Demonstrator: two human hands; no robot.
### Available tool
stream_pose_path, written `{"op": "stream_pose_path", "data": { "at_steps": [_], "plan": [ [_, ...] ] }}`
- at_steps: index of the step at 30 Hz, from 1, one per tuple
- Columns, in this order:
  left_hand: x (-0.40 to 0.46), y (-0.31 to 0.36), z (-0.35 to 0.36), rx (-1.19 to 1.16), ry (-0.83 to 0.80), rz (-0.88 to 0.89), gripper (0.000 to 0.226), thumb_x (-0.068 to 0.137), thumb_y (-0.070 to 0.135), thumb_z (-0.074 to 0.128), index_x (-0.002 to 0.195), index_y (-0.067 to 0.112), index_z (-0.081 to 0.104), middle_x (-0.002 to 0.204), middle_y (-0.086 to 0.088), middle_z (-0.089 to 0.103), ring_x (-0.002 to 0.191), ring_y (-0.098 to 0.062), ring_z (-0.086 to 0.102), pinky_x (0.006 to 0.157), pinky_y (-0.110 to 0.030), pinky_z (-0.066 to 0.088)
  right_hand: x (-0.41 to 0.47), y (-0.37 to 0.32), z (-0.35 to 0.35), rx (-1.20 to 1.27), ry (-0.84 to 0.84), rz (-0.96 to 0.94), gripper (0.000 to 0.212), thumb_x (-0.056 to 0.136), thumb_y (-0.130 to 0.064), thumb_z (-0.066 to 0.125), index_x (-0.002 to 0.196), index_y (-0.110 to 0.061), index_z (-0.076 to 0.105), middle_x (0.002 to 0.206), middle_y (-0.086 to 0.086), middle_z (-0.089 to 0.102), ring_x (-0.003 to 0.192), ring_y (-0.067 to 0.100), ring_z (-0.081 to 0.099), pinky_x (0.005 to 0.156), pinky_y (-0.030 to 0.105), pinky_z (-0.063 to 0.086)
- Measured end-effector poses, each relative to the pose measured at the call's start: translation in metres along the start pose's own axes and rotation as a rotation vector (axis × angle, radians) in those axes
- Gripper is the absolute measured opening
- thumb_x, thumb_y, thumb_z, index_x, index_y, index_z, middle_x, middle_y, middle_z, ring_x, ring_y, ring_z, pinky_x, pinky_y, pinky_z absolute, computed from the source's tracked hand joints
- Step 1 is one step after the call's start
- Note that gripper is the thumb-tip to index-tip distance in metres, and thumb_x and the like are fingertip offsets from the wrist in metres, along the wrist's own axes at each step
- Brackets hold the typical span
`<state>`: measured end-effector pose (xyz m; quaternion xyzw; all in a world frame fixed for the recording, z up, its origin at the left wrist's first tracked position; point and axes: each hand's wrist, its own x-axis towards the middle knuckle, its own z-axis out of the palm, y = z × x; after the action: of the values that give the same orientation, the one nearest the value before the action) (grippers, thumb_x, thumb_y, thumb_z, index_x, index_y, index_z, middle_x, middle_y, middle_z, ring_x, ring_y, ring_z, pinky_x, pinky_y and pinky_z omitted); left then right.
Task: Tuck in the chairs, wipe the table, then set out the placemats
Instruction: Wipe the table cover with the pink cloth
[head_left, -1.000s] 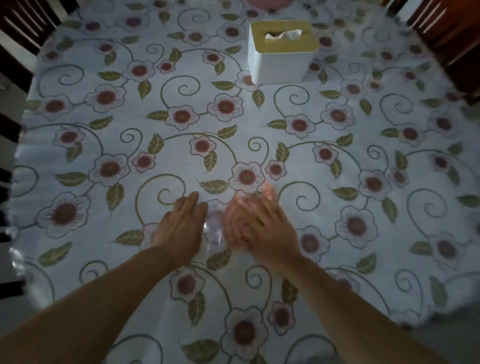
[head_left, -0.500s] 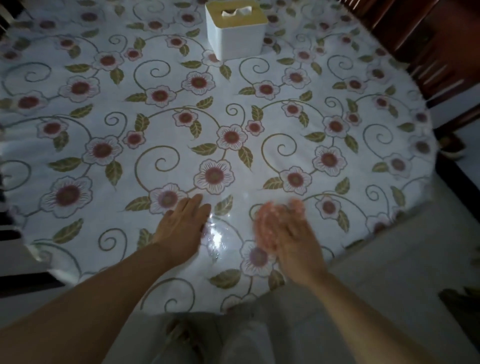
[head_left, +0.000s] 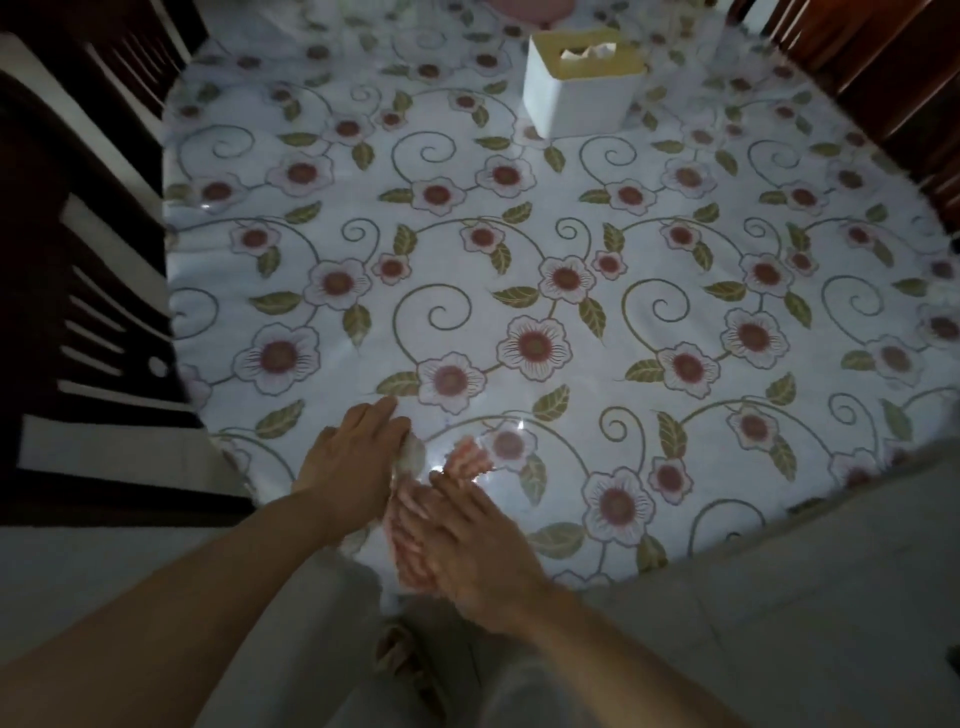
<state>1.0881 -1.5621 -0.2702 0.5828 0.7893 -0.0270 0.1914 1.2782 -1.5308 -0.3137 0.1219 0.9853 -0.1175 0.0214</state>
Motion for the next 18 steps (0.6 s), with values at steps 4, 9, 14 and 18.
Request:
{"op": "stream_pose_path", "data": {
  "at_steps": [4, 9, 14, 18],
  "plan": [
    [-0.001, -0.037, -0.005, 0.004, -0.008, -0.042, 0.059, 0.088, 0.015, 0.052, 0.143, 0.019, 0.028, 0.157, -0.005, 0.010, 0.140, -0.026, 0.017, 0.109, -0.043, 0.031, 0.010, 0.075, -0.020, -0.189, -0.004, 0.308, 0.071, 0.085, -0.019, 0.056, 0.148, -0.012, 0.024, 0.152, 0.016, 0.027, 0.142, 0.038, 0.020, 0.113, 0.055, 0.023],
    [0.013, -0.065, -0.012, -0.108, 0.072, -0.130, 0.055, 0.083, 0.008, 0.057, 0.136, 0.012, 0.042, 0.152, -0.009, 0.027, 0.137, -0.029, 0.027, 0.103, -0.045, 0.037, 0.037, 0.103, -0.032, -0.072, 0.158, 0.819, 0.065, 0.089, -0.038, 0.027, 0.139, 0.001, 0.040, 0.143, 0.026, 0.039, 0.132, 0.045, 0.037, 0.105, 0.060, 0.032],
    [0.041, -0.085, -0.015, -0.129, 0.181, -0.061, 0.043, 0.062, -0.001, 0.064, 0.104, 0.007, 0.061, 0.114, -0.013, 0.056, 0.095, -0.037, 0.057, 0.064, -0.042, 0.054, 0.088, 0.029, -0.013, -0.036, 0.206, 0.121, 0.057, 0.086, -0.018, 0.047, 0.142, -0.010, 0.038, 0.152, 0.014, 0.029, 0.140, 0.035, 0.025, 0.112, 0.050, 0.026],
    [0.070, -0.096, -0.027, -0.133, 0.282, -0.096, 0.038, 0.059, -0.002, 0.064, 0.097, 0.006, 0.062, 0.107, -0.015, 0.059, 0.089, -0.035, 0.059, 0.063, -0.037, 0.053, 0.141, 0.058, -0.017, 0.016, 0.066, -0.172, 0.055, 0.088, -0.029, 0.050, 0.141, -0.020, 0.039, 0.150, 0.001, 0.035, 0.140, 0.029, 0.028, 0.110, 0.040, 0.029]
  ]
}}
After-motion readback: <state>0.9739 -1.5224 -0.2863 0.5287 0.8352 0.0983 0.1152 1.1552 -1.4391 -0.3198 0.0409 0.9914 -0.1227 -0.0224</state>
